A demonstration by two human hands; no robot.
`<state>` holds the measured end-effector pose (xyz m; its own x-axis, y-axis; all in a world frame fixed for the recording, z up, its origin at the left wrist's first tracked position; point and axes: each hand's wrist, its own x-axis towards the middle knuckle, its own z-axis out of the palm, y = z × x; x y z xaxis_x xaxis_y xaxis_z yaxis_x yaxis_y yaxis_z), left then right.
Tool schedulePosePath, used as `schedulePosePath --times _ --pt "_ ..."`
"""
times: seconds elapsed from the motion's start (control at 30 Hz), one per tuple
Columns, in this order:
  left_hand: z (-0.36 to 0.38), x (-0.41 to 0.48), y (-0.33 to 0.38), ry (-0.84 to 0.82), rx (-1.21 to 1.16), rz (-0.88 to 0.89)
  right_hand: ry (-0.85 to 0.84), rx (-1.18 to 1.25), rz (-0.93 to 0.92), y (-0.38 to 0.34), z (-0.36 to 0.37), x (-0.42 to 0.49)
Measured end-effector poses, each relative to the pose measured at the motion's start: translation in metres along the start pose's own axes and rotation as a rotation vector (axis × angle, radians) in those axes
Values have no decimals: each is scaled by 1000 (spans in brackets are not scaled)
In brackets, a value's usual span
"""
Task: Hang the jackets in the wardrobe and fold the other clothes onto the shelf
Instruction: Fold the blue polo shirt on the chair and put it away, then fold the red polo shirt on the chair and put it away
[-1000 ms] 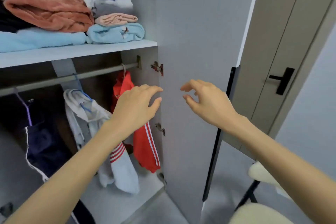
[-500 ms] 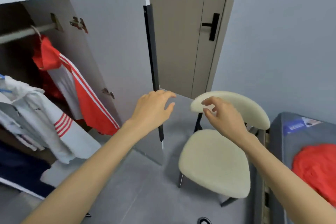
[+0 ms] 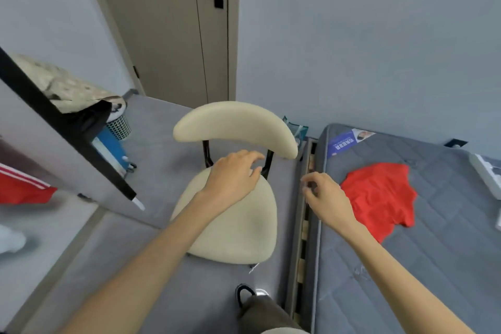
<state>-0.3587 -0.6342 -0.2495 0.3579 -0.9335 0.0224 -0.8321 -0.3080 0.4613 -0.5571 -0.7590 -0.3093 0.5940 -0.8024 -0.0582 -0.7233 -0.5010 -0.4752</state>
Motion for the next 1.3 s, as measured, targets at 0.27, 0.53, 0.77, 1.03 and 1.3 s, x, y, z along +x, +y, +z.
schedulePosePath --times 0.27,0.53,0.77,1.03,1.3 --pt "114 23 13 -199 -68 -85 -137 -53 106 112 24 11" --pt "260 29 18 -178 -175 -39 -159 -134 134 234 109 16" --pt "385 28 24 -95 -170 28 -40 -271 147 349 187 16" --pt "447 -1 85 76 -142 -10 50 -354 178 456 200 14" --pt "497 14 132 44 -85 -36 121 40 -54 497 177 17"
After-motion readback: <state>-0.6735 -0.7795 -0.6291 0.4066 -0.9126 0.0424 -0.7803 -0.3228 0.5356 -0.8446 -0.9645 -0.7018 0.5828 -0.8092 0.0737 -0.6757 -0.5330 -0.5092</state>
